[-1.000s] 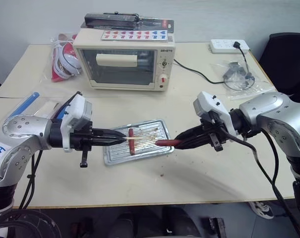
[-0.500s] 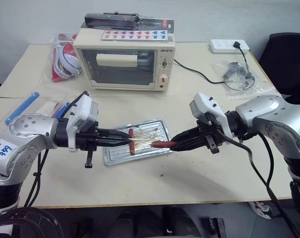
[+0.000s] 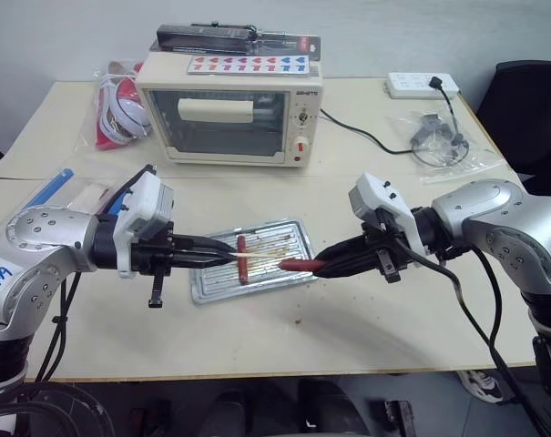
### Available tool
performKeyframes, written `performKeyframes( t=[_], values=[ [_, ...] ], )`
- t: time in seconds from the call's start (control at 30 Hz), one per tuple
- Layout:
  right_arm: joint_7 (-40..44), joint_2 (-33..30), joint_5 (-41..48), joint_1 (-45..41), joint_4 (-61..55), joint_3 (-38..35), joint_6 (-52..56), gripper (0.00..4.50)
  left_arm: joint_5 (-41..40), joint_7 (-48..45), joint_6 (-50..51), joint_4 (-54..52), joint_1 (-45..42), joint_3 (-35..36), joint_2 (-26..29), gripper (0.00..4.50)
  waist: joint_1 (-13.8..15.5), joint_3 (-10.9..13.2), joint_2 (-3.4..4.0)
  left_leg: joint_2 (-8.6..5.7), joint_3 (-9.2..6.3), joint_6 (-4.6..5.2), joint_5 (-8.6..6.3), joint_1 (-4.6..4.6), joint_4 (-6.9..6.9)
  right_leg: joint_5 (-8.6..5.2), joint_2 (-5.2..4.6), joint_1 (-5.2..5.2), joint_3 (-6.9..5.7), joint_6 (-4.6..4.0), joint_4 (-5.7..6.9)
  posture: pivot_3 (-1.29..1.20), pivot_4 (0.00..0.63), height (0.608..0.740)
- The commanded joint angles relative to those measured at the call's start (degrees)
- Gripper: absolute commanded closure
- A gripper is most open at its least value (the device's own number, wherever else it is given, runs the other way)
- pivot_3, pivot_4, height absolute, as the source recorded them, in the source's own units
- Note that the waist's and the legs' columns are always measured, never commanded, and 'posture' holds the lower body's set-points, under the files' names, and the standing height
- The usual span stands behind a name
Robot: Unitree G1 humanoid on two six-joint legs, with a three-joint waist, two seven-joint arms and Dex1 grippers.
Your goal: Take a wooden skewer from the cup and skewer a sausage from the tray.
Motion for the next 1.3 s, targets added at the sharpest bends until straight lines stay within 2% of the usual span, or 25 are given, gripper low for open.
performKeyframes(
  t=[0.03,0.33,0.93,1.3],
  values=[
    [-0.24,-0.2,0.16,-0.21,0.19,-2.3,-0.71,4.08,0.16,-0.46,-1.0,-1.51,0.05,1.04,0.66,4.5,0.0,0.0,0.0,0.0,0.0,0.0,0.0,0.0,0.0,0.0,0.0,0.0,0.0,0.0,0.0,0.0,0.15,0.74],
    [-0.56,-0.12,0.72,-0.35,0.41,-2.55,-0.4,4.08,0.94,-1.19,-1.6,-0.6,0.72,1.62,1.28,4.5,0.0,0.0,0.0,0.0,0.0,0.0,0.0,0.0,0.0,0.0,0.0,0.0,0.0,0.0,0.01,0.0,0.15,0.74],
    [-2.77,2.18,4.9,-2.94,-1.29,-4.51,3.71,4.08,2.05,-1.11,-1.7,-0.17,-2.26,-1.71,-1.53,4.5,0.0,0.0,0.0,0.0,0.0,0.0,0.0,0.0,0.03,0.0,0.0,0.0,-0.01,0.0,0.03,0.0,0.15,0.74],
    [-3.36,2.65,4.14,-2.3,-1.41,-4.13,3.7,4.08,1.8,-1.76,-1.54,0.84,-3.69,-2.06,-1.81,4.5,-0.01,0.0,0.0,0.0,0.0,0.0,0.0,0.0,0.03,0.0,0.0,0.0,0.0,0.0,0.05,0.0,0.15,0.74]
  ],
)
